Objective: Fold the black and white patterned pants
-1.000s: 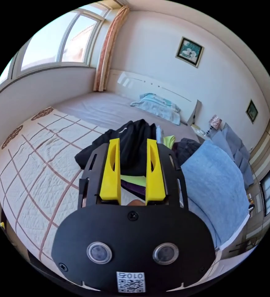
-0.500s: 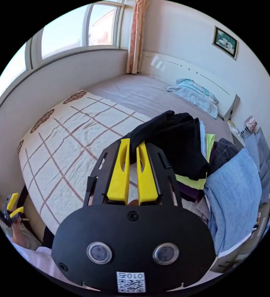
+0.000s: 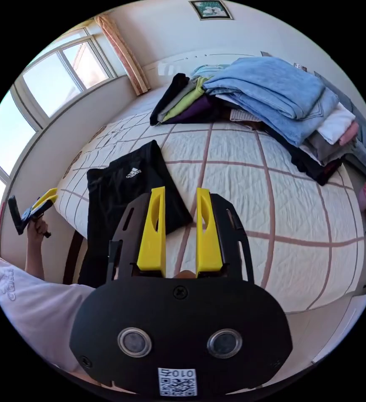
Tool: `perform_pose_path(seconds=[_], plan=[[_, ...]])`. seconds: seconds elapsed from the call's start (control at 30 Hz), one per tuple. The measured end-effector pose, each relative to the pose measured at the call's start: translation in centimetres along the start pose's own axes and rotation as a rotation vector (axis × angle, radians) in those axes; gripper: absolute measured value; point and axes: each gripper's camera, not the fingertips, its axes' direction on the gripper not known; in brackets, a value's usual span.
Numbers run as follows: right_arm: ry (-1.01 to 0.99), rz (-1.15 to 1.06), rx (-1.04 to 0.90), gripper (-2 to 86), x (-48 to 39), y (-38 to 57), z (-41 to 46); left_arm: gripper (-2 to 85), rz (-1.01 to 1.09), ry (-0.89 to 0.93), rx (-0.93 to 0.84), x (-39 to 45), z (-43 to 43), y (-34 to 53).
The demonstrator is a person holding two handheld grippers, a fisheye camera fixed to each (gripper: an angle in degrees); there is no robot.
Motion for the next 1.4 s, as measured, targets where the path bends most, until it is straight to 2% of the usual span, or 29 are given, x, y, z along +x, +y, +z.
perform_pose_path(seconds=[0.1, 0.23, 0.37, 0.47, 0.53, 0.6, 0.73, 0.83, 0.9, 1.07, 1.2, 1.4], plan=[[-0.094, -0.065, 0.011, 13.6, -2.6, 3.8, 0.1, 16.6, -0.003, 0.052, -0.024, 1.4, 2.6, -1.8], [-0.109, -0.192, -0.018, 14.4, -6.5, 5.4, 0.8, 17.2, 0.0, 0.05, -0.064, 2.9, 6.9, -5.7], [-0.087, -0.262, 0.027, 14.4, -8.7, 5.9, -0.9, 17.7, -0.021, 0.053, -0.195, 2.5, 12.0, -9.8], [-0.044, -0.288, 0.031, 14.2, -9.4, 6.9, -1.7, 16.4, -0.103, 0.109, -0.275, 1.6, 14.8, -10.1], [-0.06, -0.276, 0.019, 13.9, -9.3, 7.9, -1.7, 15.2, -0.185, 0.181, -0.266, 0.9, 15.3, -9.7], [-0.068, -0.257, -0.004, 13.8, -9.2, 8.7, -1.4, 13.0, -0.171, 0.175, -0.18, 1.3, 13.5, -10.1], [-0.022, -0.255, -0.03, 14.4, -9.3, 10.7, -1.2, 9.9, -0.004, 0.122, -0.155, 2.8, 10.7, -11.8], [0.044, -0.258, -0.033, 15.9, -9.5, 12.2, -1.5, 9.3, 0.01, 0.329, -0.054, 0.7, 6.4, -13.3], [0.016, -0.244, -0.029, 16.6, -9.9, 12.8, -1.8, 9.1, -0.021, 0.476, 0.005, -2.1, 2.7, -15.1], [-0.008, -0.27, 0.077, 18.1, -12.9, 14.1, -3.2, 8.6, 0.02, 0.551, 0.147, -2.0, -4.2, -19.6], [-0.121, -0.134, 0.154, 19.0, -14.0, 15.4, -3.5, 8.0, -0.008, 0.675, 0.274, -0.6, -8.5, -23.4], [-0.09, -0.118, 0.222, 19.9, -15.0, 14.8, -4.6, 6.7, 0.031, 0.773, 0.397, 2.2, -15.8, -31.7]])
